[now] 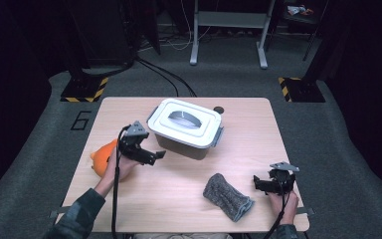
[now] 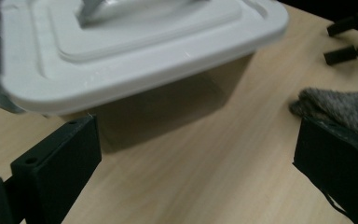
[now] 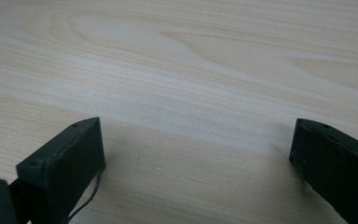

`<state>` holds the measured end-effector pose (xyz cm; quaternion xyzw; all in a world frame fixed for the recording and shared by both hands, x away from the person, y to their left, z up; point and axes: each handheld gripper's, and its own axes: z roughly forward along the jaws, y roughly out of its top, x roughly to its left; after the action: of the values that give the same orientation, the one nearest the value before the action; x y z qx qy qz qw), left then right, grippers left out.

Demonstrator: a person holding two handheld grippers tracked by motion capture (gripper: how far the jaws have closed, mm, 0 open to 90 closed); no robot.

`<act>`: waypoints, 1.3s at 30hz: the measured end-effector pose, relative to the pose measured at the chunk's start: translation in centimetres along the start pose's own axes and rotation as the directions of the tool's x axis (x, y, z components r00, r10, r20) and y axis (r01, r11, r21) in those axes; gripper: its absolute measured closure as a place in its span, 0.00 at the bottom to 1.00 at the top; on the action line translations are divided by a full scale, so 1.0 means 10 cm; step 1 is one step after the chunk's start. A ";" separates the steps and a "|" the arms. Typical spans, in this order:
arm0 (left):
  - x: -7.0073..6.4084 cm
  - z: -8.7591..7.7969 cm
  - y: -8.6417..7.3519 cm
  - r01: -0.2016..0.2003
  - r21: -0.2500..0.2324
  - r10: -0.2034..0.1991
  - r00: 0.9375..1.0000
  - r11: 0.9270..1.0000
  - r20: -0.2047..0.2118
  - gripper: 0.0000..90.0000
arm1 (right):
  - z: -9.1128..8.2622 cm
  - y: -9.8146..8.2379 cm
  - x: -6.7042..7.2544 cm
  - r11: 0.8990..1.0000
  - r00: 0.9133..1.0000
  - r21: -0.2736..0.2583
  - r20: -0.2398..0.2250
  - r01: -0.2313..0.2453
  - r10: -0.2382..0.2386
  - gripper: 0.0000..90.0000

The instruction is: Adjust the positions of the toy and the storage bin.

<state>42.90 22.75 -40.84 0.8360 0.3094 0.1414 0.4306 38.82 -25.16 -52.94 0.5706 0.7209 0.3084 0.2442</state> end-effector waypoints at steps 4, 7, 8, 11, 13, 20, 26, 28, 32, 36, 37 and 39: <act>-0.27 0.15 -0.29 -0.011 0.061 0.009 1.000 0.998 0.030 0.00 | 0.00 0.00 0.00 1.000 1.000 0.001 0.001 0.000 0.000 0.02; -0.45 0.29 -0.51 -0.030 0.095 0.028 0.999 0.995 0.030 0.00 | 0.00 0.00 0.01 1.000 1.000 0.003 -0.002 -0.011 0.011 0.01; -0.49 0.34 -0.59 -0.031 0.105 0.026 0.999 0.994 0.043 0.00 | 0.00 0.00 0.01 1.000 1.000 0.003 -0.002 -0.010 0.010 0.01; -0.56 0.43 -0.73 -0.046 0.126 0.044 0.999 0.991 0.025 0.00 | 0.00 0.00 0.01 1.000 1.000 0.005 -0.003 -0.007 0.007 0.00; -0.60 0.56 -0.89 -0.023 0.143 0.017 0.999 0.989 0.040 0.00 | 0.01 0.00 0.01 1.000 1.000 0.010 -0.006 -0.001 0.001 0.00; -0.64 0.71 -1.01 -0.029 0.139 0.030 1.000 0.990 -0.006 0.00 | 0.02 0.01 0.02 1.000 1.000 0.008 -0.022 0.011 -0.010 0.00; -0.65 0.74 -1.00 -0.035 0.147 0.039 0.999 0.988 -0.022 0.00 | 0.03 0.02 0.01 0.999 0.999 0.010 -0.040 0.037 -0.037 0.00; -0.66 0.74 -1.00 -0.032 0.141 0.036 0.999 0.989 -0.024 0.00 | 0.03 0.02 0.01 0.999 0.998 0.008 -0.043 0.040 -0.039 0.00; -0.66 0.74 -1.00 -0.031 0.139 0.035 0.999 0.990 -0.028 0.00 | 0.02 0.02 0.01 0.999 0.998 0.013 -0.048 0.044 -0.044 0.00; -0.68 0.74 -1.00 -0.038 0.140 0.042 0.999 0.989 -0.026 0.00 | 0.00 0.03 -0.02 0.999 0.997 0.010 -0.072 0.035 -0.034 0.00; -0.68 0.74 -1.00 -0.037 0.141 0.041 0.999 0.989 -0.028 0.00 | -0.02 0.04 -0.04 0.999 0.997 0.001 -0.070 0.040 -0.040 0.00; -0.67 0.74 -1.00 -0.033 0.143 0.036 0.999 0.989 -0.019 0.00 | -0.07 0.08 -0.06 0.999 0.997 -0.006 -0.063 0.051 -0.051 0.00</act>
<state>37.53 18.19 -53.06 0.8683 0.3089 0.1353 0.3638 38.96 -25.71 -51.85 0.5415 0.7419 0.3216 0.2301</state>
